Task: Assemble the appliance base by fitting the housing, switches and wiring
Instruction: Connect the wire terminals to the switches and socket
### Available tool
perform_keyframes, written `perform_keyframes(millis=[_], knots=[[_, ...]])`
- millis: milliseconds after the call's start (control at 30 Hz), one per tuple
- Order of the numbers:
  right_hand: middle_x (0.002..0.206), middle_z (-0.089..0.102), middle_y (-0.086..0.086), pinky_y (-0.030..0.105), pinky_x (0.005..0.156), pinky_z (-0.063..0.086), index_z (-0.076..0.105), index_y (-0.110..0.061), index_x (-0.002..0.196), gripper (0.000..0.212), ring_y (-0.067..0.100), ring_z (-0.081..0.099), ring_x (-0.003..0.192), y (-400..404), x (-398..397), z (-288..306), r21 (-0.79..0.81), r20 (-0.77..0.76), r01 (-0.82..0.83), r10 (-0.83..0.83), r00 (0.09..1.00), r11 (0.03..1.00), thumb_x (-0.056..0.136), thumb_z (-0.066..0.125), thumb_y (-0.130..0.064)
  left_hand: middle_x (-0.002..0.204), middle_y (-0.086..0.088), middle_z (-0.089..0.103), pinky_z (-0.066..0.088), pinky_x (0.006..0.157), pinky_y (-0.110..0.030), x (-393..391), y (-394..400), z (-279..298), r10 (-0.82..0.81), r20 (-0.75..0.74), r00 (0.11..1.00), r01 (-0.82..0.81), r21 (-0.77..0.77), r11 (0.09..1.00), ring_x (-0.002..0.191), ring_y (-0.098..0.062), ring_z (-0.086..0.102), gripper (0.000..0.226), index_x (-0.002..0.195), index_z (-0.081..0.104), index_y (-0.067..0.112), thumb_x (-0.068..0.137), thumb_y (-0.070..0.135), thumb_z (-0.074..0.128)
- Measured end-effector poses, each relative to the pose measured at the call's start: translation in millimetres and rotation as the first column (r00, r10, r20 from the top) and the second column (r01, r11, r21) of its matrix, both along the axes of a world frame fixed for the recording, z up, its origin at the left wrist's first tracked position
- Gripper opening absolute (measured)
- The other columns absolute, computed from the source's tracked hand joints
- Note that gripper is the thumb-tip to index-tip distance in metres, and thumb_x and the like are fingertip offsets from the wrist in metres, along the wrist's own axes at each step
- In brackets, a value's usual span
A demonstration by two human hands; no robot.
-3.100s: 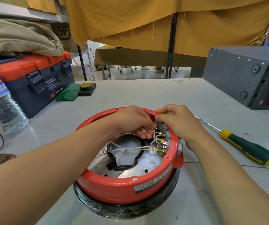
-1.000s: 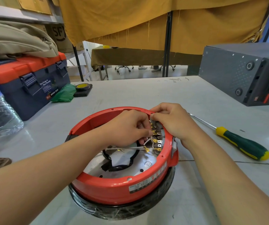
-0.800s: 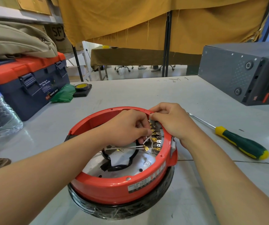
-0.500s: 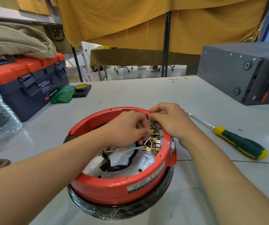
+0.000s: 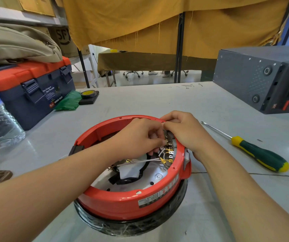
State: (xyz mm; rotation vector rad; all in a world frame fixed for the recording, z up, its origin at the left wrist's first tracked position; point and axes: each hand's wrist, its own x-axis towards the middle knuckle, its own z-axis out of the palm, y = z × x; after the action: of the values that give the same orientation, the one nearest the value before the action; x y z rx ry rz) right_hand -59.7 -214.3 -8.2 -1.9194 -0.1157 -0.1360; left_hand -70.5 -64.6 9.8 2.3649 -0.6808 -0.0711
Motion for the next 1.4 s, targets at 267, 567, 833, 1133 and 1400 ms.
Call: perform_keyframes(millis=[267,567,833,1133,1400], knots=[[0.060,0.066,-0.009,0.017,0.053,0.043,0.067,-0.025,0.079,0.018,0.000,0.055,0.051,-1,0,1,0.002,-0.008,-0.019,0.019,1.000,1.000,0.082,0.059,-0.009,0.075,-0.006,0.071,0.049,0.064,-0.012,2,9,8,-0.058,-0.052,0.997,0.059,0.013,0.998,0.062,-0.009,0.066,0.014,0.092,0.068,0.011,0.090,0.005,0.057],[0.077,0.071,-0.002,0.024,0.062,0.049,0.068,-0.025,0.082,0.016,0.012,0.064,0.068,-2,0,1,0.003,-0.013,-0.026,0.027,1.000,1.000,0.083,0.059,-0.011,0.077,-0.003,0.070,0.049,0.067,-0.013,4,11,7,-0.071,0.034,0.997,0.069,0.078,0.995,0.061,-0.001,0.063,0.012,0.095,0.070,0.018,0.088,0.011,0.062],[0.080,0.072,0.000,0.025,0.064,0.049,0.068,-0.023,0.084,0.016,0.014,0.064,0.072,-2,-1,1,-0.004,-0.017,-0.028,0.028,0.999,1.000,0.084,0.058,-0.011,0.077,0.000,0.071,0.044,0.061,-0.009,6,11,3,-0.095,0.128,0.987,0.081,0.117,0.990,0.061,-0.003,0.062,0.010,0.093,0.070,0.016,0.087,0.012,0.063],[0.072,0.065,-0.007,0.033,0.067,0.050,0.065,-0.022,0.102,0.023,0.013,0.059,0.067,1,0,1,0.040,-0.112,-0.108,0.112,0.987,0.993,0.090,0.049,-0.010,0.070,-0.002,0.069,0.044,0.060,-0.016,6,11,1,-0.110,0.185,0.977,0.089,0.114,0.989,0.060,-0.011,0.061,0.008,0.087,0.070,0.013,0.087,0.011,0.062],[0.112,0.061,0.033,0.053,0.092,0.047,0.065,-0.012,0.107,0.030,0.034,0.059,0.086,3,-6,6,0.126,-0.162,-0.184,0.203,0.966,0.975,0.093,0.040,-0.003,0.071,-0.001,0.068,0.043,0.059,-0.015,8,11,-1,-0.116,0.199,0.973,0.094,0.116,0.989,0.061,-0.014,0.061,0.008,0.087,0.070,0.012,0.088,0.012,0.062]])
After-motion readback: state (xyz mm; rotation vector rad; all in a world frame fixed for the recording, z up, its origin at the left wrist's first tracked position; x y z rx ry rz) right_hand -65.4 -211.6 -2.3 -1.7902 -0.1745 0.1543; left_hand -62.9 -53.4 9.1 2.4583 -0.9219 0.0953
